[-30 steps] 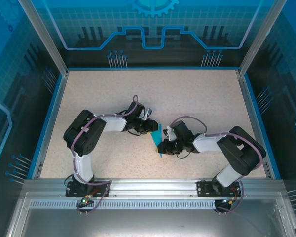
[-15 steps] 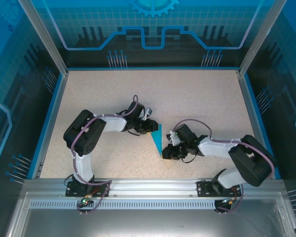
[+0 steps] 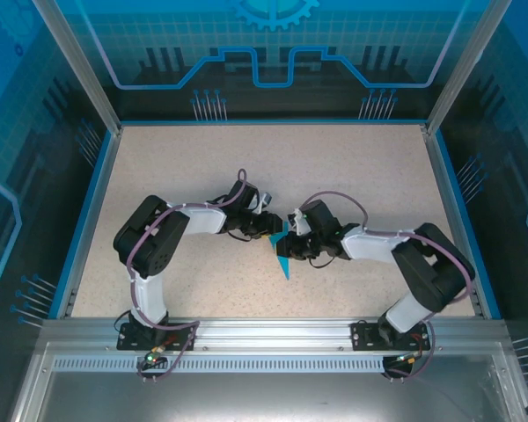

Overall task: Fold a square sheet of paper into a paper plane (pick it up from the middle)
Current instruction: Fold the wing for the fifth time at the center of the table.

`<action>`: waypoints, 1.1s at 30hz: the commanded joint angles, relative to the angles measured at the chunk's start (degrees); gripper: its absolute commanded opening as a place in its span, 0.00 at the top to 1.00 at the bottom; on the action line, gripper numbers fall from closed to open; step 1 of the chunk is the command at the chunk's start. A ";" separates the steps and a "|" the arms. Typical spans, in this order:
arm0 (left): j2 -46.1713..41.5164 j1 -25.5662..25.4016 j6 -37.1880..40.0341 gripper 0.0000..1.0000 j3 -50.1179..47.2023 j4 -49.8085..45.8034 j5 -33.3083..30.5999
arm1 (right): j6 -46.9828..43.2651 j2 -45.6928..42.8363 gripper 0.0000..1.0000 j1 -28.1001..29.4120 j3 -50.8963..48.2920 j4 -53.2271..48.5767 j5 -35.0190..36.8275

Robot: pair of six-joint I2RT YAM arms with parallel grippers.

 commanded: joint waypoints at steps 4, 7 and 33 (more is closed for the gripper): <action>1.96 -0.19 0.31 0.59 -0.13 -3.18 -4.06 | -1.29 3.21 0.82 0.42 -2.66 -1.98 0.49; 1.80 -0.02 0.97 0.60 0.23 -3.43 -5.49 | -2.23 3.58 0.85 -0.08 -5.66 -1.94 -0.15; -7.18 9.34 2.29 0.50 3.85 -6.20 -5.02 | -2.41 -2.51 0.79 -1.17 -3.95 0.74 -3.60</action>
